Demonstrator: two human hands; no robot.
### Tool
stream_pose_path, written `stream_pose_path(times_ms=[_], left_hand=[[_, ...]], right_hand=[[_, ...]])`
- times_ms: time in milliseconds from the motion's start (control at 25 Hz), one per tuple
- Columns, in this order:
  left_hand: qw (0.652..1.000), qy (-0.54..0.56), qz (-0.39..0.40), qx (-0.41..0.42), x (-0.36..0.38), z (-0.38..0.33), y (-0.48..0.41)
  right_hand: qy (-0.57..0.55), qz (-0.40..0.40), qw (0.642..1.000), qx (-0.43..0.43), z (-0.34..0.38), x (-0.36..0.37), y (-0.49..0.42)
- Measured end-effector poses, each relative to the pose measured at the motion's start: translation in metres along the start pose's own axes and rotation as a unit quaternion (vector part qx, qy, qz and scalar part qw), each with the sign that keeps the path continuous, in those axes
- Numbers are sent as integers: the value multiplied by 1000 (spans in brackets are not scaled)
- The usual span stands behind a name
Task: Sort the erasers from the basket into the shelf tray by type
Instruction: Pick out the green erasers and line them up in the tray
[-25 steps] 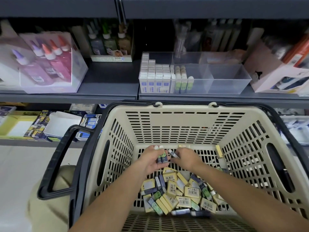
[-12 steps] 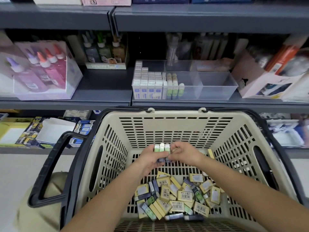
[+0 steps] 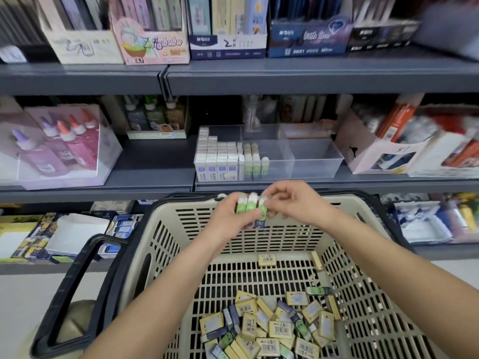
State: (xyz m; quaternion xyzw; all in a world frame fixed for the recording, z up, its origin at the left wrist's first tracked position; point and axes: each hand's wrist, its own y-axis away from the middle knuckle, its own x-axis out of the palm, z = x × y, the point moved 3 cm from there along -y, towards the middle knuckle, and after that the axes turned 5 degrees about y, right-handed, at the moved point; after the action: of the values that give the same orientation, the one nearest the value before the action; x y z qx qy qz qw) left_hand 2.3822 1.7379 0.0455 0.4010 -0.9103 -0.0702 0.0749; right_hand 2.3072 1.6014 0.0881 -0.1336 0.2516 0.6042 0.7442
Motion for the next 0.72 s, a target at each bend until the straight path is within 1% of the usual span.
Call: stream_pose_path(times_ms=[80, 240, 320, 400, 480, 520, 640, 720], left_hand=[[999, 3, -33, 27, -5, -20, -9], [990, -54, -97, 87, -21, -50, -26], [988, -65, -112, 87, -26, -54, -34], [987, -84, -118, 73, -27, -53, -41], [987, -94, -114, 62, -27, -48, -46], [987, -95, -112, 58, -27, -47, -48], [989, -81, -111, 49, -30, -44, -56], [990, -74, -113, 48, -32, -43, -61]], right_hand=[[4, -25, 1000, -11, 13, -22, -10], [14, -143, 989, -17, 22, -65, -43], [61, -186, 981, -4, 18, -77, -62], [127, -201, 971, 11, 11, -80, -78], [165, -202, 965, 13, 6, -78, -90], [164, -194, 967, 15, 4, -75, -94], [149, -131, 980, 29, -3, -64, -107], [202, -88, 975, 31, -5, -58, -113]])
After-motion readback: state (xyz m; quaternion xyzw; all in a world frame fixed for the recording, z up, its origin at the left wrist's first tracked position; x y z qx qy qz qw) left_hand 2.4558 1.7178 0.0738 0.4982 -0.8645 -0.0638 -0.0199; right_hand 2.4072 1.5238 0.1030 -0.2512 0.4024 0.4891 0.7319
